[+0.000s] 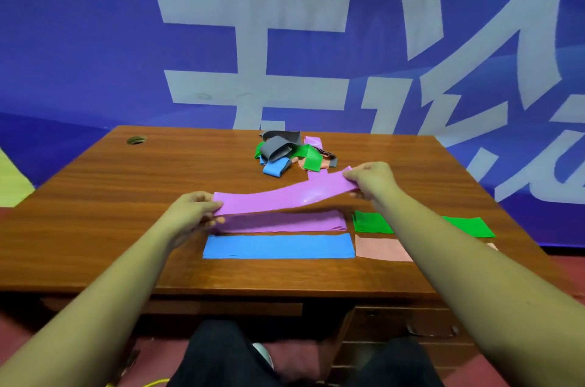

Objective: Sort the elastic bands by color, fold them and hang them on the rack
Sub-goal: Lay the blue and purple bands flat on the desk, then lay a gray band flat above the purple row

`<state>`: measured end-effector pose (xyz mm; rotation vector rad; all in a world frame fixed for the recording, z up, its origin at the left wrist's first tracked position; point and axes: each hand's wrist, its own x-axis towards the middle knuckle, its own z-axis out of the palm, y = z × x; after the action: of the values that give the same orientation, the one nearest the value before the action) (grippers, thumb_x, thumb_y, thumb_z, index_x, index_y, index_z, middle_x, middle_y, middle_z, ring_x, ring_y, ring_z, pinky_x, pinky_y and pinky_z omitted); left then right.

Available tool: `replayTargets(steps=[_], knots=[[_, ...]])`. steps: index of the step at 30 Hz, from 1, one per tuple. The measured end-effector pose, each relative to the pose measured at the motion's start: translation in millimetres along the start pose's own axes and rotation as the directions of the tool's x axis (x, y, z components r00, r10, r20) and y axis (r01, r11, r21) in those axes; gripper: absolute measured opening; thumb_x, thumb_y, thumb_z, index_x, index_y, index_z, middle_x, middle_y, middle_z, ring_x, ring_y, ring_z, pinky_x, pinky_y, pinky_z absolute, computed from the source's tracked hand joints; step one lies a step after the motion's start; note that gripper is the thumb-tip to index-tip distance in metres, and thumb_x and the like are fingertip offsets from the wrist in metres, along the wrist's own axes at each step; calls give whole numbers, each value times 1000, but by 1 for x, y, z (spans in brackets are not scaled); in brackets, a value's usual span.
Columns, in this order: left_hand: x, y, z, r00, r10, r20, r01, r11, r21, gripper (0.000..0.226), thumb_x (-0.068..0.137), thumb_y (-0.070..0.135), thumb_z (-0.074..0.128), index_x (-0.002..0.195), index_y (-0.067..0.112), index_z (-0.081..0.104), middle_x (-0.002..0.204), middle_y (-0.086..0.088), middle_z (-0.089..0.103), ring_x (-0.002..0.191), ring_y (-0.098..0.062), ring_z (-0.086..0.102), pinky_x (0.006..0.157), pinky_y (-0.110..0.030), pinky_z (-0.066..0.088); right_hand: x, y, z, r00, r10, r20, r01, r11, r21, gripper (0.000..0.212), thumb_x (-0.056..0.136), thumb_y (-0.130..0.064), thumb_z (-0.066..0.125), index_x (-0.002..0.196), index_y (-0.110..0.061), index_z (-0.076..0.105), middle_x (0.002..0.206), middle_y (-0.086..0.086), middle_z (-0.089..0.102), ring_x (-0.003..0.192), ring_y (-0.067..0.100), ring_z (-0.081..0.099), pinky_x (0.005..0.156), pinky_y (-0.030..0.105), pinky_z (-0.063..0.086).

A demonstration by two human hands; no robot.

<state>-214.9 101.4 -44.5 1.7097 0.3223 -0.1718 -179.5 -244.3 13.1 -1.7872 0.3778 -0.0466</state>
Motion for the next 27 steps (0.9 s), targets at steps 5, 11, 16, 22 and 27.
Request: replayTargets(steps=[5, 11, 16, 22, 27], knots=[[9, -19, 0, 987, 49, -156, -16, 979, 203, 26, 90, 9, 64, 68, 14, 51, 57, -7, 55, 54, -20, 51, 51, -25, 38, 8, 38, 19, 999, 3, -41, -11, 982, -187, 19, 83, -15, 73, 66, -10, 68, 73, 9, 65, 65, 22, 56, 57, 33, 45], [15, -25, -2, 967, 136, -216, -7, 861, 508, 12, 79, 16, 74, 75, 12, 63, 71, -7, 65, 73, -25, 59, 58, -30, 37, 16, 60, 34, 996, -79, -38, 50, 865, -499, 25, 87, -23, 72, 64, -15, 64, 72, 4, 65, 75, 21, 61, 66, 34, 47], [17, -30, 5, 962, 181, -206, -39, 834, 551, 21, 81, 15, 73, 95, 13, 57, 80, -6, 68, 82, -24, 61, 68, -30, 40, 18, 75, 42, 981, -186, -45, 111, 745, -658, 17, 87, -27, 70, 91, -17, 57, 91, 4, 65, 86, 26, 62, 74, 40, 53], [13, -42, 7, 947, 286, -147, -158, 811, 563, 11, 83, 10, 59, 84, 21, 56, 65, -1, 58, 65, -18, 53, 57, -29, 38, 14, 96, 48, 947, -320, 1, 213, 629, -748, 13, 89, -22, 68, 88, -14, 58, 90, 7, 65, 86, 27, 60, 70, 41, 53], [17, -47, 9, 939, 300, -168, -145, 790, 596, 9, 83, 11, 55, 81, 18, 61, 69, 1, 58, 72, -18, 53, 60, -25, 39, 10, 108, 47, 909, -416, -15, 252, 580, -775, 11, 90, -22, 65, 95, -12, 64, 97, 10, 62, 96, 27, 55, 81, 43, 51]])
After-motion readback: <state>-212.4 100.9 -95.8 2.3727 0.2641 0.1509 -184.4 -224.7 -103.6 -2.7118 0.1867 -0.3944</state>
